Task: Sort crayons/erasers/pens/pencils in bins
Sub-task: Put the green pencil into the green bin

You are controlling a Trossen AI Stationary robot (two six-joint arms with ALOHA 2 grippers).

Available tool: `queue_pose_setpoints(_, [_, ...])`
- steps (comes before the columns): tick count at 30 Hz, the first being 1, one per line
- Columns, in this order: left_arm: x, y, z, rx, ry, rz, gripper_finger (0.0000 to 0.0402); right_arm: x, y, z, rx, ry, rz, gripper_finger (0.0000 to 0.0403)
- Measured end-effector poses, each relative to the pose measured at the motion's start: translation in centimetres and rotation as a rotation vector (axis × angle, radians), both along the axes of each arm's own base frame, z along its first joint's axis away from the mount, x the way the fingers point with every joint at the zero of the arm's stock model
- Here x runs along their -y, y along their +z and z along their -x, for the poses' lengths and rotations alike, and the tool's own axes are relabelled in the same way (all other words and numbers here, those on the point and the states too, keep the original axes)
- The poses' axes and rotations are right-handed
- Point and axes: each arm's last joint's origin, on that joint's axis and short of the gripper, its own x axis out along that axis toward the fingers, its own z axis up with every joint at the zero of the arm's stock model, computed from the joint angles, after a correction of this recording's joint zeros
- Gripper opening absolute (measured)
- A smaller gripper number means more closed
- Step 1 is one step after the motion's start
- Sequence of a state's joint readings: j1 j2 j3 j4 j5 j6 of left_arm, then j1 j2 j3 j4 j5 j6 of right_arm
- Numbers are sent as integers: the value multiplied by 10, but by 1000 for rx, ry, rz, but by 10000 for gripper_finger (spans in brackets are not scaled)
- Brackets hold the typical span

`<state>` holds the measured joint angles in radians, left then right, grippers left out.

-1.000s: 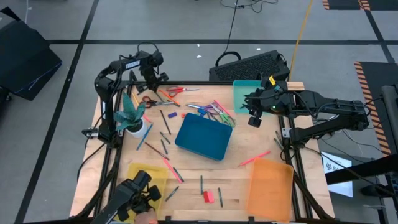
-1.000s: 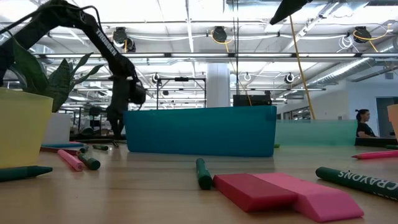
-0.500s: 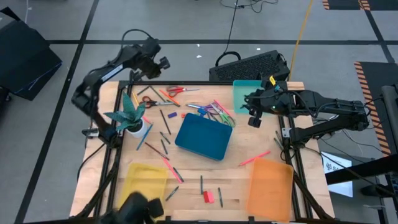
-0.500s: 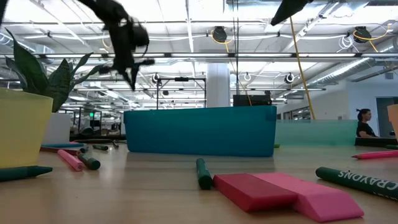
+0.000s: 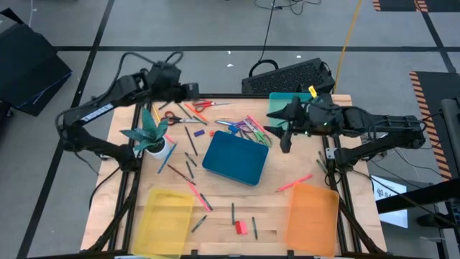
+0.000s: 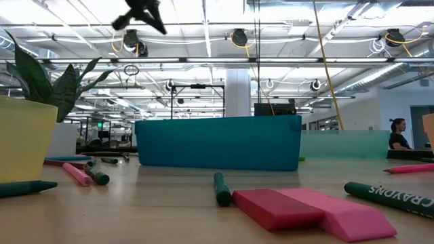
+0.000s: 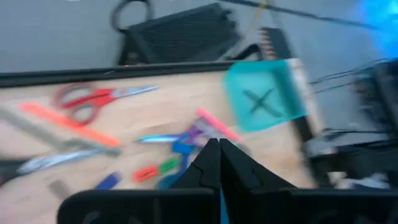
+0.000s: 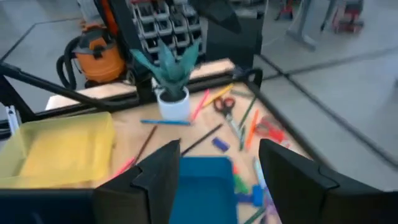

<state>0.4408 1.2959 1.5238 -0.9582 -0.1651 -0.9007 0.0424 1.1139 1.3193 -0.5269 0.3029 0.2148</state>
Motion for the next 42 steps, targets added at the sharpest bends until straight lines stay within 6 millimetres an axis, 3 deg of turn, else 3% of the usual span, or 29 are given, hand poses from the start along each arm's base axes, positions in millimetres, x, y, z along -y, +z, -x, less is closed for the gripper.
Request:
queue_pose_setpoints(4, [15, -10, 7, -157, 152, -5, 19, -15, -13, -16, -34, -21, -63, 214])
queue_pose_setpoints(8, [9, -24, -1, -233, 192, -17, 49, -30, -28, -33, -81, -13, -116, 214])
queue_pose_setpoints(15, [-29, -64, -13, -386, 214, 103, 141, -46, -36, -39, -103, 19, -151, 207])
queue_pose_setpoints(20, [-66, -104, -13, -465, 265, 267, 178, -46, -33, -36, -97, 29, -136, 206])
queue_pose_setpoints(32, [-140, -197, 0, -636, 314, 588, 162, -27, -26, -31, -115, 53, 37, 206])
queue_pose_setpoints(42, [-198, -246, 32, -470, 435, 751, 157, 0, -11, -13, -92, 4, 145, 206])
